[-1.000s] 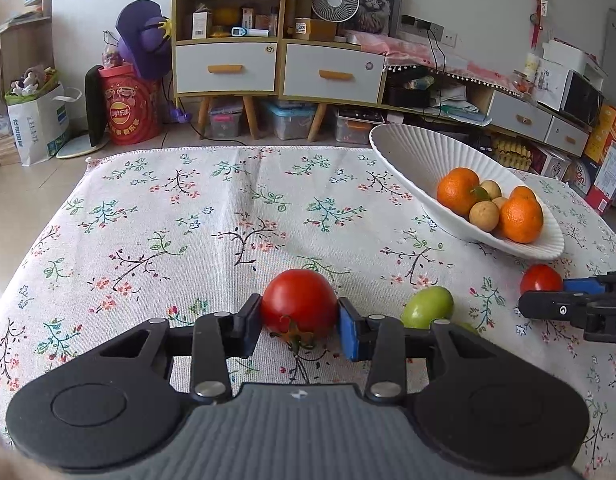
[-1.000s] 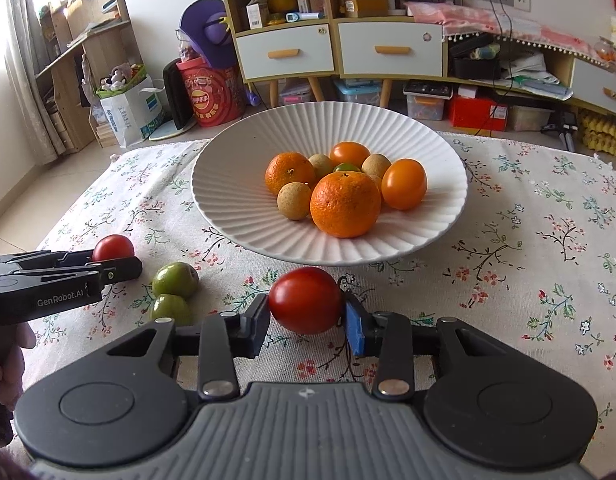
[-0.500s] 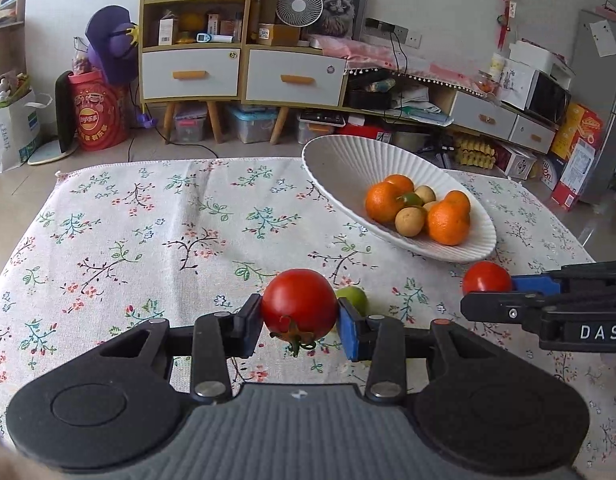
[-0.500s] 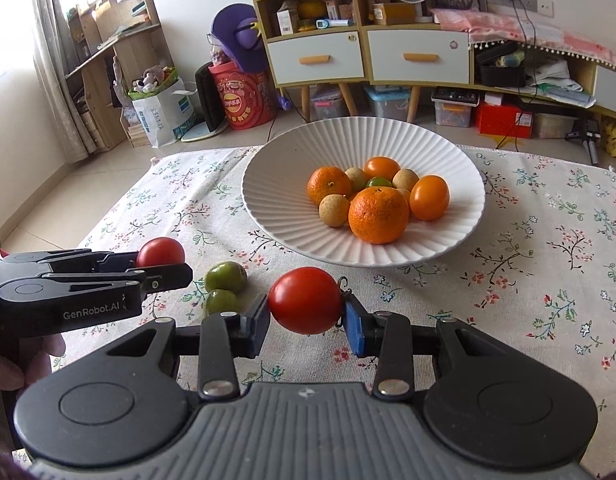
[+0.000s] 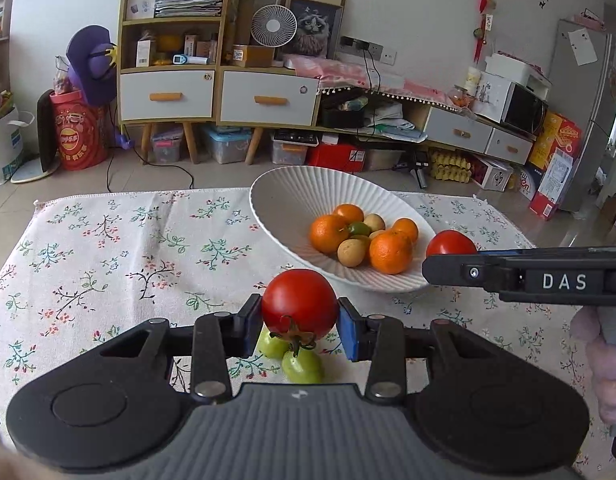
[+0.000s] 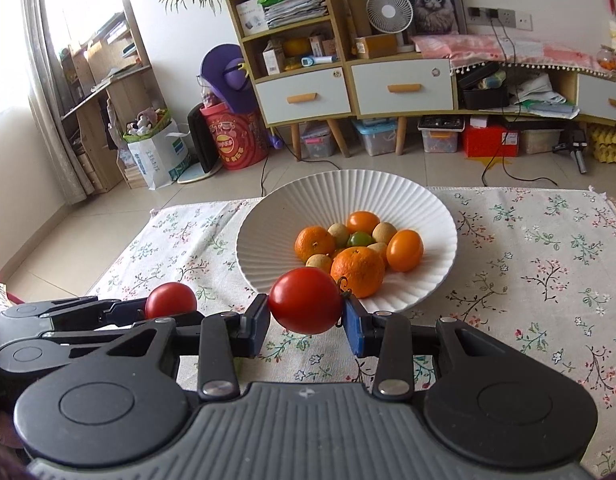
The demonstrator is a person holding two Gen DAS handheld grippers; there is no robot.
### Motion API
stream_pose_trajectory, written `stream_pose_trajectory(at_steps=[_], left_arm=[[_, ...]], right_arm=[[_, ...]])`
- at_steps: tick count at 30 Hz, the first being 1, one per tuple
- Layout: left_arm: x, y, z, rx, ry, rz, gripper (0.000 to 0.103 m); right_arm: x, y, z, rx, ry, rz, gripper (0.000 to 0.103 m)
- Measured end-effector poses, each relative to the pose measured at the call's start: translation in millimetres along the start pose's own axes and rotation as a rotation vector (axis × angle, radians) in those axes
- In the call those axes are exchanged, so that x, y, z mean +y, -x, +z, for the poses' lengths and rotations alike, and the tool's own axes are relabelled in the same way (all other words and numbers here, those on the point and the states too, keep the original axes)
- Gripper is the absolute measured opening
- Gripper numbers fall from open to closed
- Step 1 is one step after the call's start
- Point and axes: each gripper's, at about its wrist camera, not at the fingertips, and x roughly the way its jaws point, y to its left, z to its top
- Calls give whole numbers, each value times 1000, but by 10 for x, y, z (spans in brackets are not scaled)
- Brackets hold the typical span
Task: Organize fruits
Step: 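Carry both red tomatoes over the white bowl with both grippers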
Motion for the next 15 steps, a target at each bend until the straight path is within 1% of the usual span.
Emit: stream_pose_trajectory(at_steps=[9,15], left_arm=[[-166,-56,138,-26,14,-34,35],[-188,-161,228,-31,-27,-36,35]], right_arm=[[-189,-4,172,-58,-58,-40,36],[-357,-68,250,-63,-87,-72,36]])
